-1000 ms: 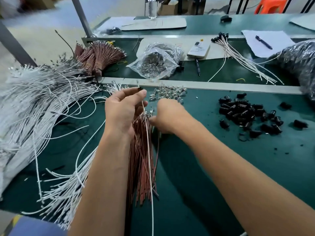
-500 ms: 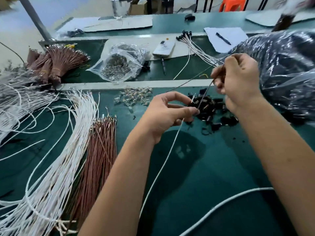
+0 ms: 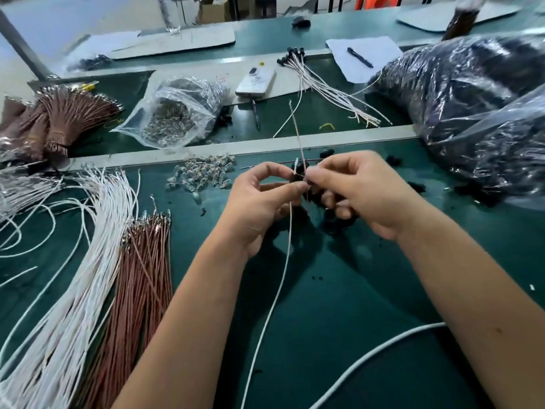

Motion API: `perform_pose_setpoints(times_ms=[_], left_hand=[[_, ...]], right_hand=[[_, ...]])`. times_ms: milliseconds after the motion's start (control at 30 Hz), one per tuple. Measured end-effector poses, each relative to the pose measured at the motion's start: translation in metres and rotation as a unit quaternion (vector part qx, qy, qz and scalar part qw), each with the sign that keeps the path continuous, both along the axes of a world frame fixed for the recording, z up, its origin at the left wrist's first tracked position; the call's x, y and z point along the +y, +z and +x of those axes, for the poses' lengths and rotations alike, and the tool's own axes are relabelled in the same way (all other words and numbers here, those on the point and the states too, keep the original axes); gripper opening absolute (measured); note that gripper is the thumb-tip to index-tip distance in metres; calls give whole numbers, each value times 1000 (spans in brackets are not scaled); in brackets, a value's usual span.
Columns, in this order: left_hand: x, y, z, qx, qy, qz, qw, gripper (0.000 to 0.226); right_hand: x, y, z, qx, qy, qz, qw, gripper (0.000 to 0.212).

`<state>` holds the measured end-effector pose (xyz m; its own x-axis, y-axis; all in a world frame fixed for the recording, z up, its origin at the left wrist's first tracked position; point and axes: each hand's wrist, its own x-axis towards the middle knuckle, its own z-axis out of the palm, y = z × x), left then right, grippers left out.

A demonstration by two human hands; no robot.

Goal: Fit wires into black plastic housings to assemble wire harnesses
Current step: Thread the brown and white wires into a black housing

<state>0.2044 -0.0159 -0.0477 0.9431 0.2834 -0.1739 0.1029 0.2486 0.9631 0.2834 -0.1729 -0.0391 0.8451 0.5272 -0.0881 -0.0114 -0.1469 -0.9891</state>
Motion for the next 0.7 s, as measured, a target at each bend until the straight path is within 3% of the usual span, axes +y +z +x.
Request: perform_pose_setpoints(times_ms=[267,467,700], left_hand=[[2,-9,-3,-19,-15,17,1000,22],[5,-10,-5,-30,-19,-7,999,25],[5,-13,-4,-55,-34,-12,998,26]], right_hand=[[1,-13,-8,24,0,55,998,7],[0,-16,-7,37,-30,134,990,17],[-2,-14,-7,-43,-69,258,963,11]])
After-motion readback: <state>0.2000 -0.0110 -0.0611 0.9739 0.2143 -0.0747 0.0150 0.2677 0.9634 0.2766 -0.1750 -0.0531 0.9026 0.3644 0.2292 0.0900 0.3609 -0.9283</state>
